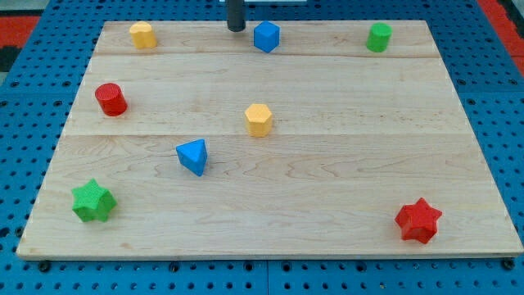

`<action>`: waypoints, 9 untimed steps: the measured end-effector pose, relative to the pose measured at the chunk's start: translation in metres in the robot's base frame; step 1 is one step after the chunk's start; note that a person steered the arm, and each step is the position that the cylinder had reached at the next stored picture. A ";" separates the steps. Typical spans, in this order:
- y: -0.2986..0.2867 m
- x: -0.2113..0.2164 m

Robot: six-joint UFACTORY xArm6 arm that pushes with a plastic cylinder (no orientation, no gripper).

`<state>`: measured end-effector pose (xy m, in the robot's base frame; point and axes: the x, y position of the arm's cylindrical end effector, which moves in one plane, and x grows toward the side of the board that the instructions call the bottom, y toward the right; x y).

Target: Push the blue cube to the bottom left of the green circle

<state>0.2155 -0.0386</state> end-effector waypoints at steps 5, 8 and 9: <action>0.074 0.008; 0.148 0.037; 0.124 0.055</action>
<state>0.2702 0.0851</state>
